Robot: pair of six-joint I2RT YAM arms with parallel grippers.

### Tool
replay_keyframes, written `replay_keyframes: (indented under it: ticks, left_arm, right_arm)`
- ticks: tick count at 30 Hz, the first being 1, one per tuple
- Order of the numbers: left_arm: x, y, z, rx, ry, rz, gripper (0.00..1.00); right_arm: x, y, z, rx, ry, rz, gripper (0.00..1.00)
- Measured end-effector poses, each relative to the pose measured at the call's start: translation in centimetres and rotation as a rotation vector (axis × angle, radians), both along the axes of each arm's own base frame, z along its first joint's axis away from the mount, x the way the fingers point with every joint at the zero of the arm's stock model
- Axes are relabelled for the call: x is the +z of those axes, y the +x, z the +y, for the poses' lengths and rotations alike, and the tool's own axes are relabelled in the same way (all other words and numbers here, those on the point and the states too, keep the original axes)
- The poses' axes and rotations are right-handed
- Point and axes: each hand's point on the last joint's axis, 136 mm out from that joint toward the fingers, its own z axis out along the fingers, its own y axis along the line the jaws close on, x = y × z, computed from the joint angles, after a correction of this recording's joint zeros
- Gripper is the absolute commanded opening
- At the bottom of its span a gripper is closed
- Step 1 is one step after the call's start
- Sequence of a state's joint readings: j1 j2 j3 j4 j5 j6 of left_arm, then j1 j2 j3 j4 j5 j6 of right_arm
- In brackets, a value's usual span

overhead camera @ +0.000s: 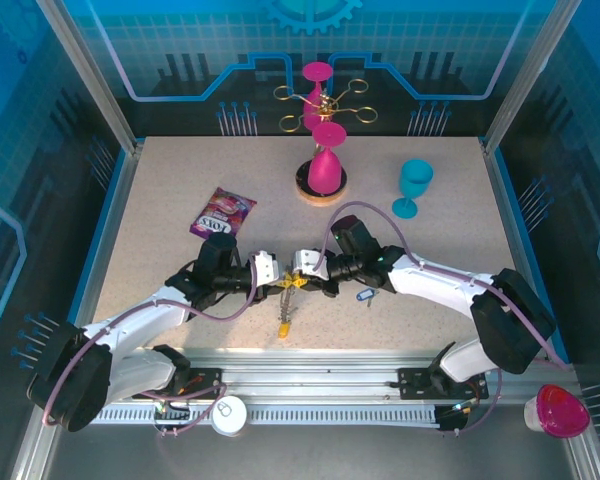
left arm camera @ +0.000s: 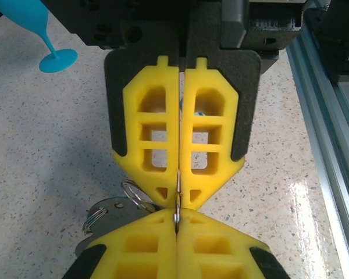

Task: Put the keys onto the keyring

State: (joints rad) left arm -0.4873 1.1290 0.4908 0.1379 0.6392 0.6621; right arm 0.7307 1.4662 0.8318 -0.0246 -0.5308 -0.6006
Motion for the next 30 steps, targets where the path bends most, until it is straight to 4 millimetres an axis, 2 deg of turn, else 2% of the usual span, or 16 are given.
replay_keyframes:
  ticks: [4, 8, 16, 23, 26, 30]
  left_arm:
    - [0.7, 0.2, 0.1, 0.011, 0.007, -0.077, 0.0]
    - [1.0, -0.3, -0.1, 0.011, 0.039, -0.211, 0.0]
    - [0.3, -0.7, -0.1, 0.013, 0.154, -0.466, 0.0]
    - [0.2, -0.6, -0.1, 0.017, 0.222, -0.609, 0.0]
    - [0.5, -0.5, -0.1, 0.022, 0.232, -0.644, 0.0]
    - [0.6, -0.3, 0.1, 0.027, 0.244, -0.664, 0.0]
  right_arm:
    - [0.4, 0.4, -0.6, -0.063, 0.04, -0.008, 0.33]
    - [0.9, 1.2, -3.2, -0.232, 0.11, 0.012, 0.38]
    - [0.7, 2.2, -6.6, -0.553, 0.184, 0.145, 0.37]
    - [0.7, 3.3, -8.9, -0.759, 0.195, 0.21, 0.35]
    - [0.2, 3.6, -9.8, -0.837, 0.183, 0.248, 0.33]
    - [-1.7, 3.7, -11.5, -0.984, 0.13, 0.338, 0.28]
